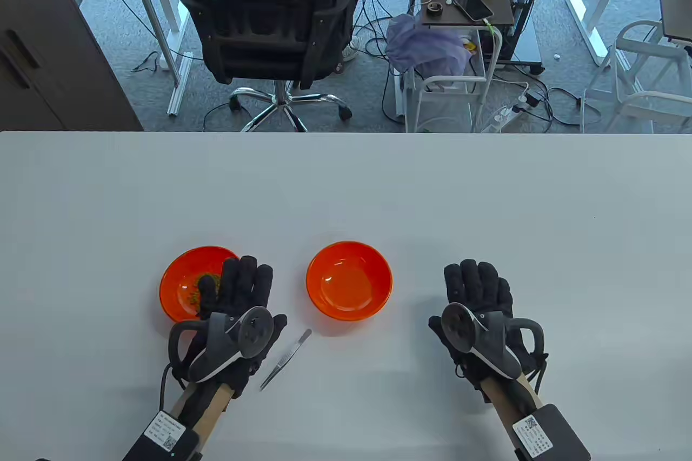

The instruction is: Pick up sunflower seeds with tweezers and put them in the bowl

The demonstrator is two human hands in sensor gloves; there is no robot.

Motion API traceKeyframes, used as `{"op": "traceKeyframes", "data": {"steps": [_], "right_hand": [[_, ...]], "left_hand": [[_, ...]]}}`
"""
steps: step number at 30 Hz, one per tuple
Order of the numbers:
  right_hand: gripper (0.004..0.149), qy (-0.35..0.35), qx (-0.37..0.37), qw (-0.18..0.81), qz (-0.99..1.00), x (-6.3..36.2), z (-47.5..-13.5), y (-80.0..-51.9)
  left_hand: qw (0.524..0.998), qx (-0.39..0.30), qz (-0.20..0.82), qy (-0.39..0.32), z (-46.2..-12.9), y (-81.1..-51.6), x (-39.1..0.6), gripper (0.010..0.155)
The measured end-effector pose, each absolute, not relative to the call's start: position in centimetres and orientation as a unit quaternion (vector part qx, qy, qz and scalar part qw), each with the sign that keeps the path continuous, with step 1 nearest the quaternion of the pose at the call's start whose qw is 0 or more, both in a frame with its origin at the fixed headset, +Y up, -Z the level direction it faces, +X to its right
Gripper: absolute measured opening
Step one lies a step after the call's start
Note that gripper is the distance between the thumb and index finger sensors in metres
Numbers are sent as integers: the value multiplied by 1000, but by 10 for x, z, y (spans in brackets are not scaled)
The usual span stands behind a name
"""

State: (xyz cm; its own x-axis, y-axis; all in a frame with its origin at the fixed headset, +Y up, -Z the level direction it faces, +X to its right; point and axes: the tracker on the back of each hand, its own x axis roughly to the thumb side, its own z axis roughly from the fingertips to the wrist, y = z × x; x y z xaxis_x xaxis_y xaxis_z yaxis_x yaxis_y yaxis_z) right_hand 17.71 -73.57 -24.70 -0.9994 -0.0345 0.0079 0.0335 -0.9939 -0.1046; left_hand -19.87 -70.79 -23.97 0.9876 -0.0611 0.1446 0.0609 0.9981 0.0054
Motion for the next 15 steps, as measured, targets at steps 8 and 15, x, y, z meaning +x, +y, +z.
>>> {"op": "traceKeyframes", "data": {"steps": [8,15], "right_hand": [[93,49,-3,18,-999,177,-246,-734],[93,49,-5,16,-999,177,-247,-734]], "left_hand": [[997,5,-30,-72,-238,-706,-197,80],[997,8,-31,-76,-237,-706,-195,80]]}}
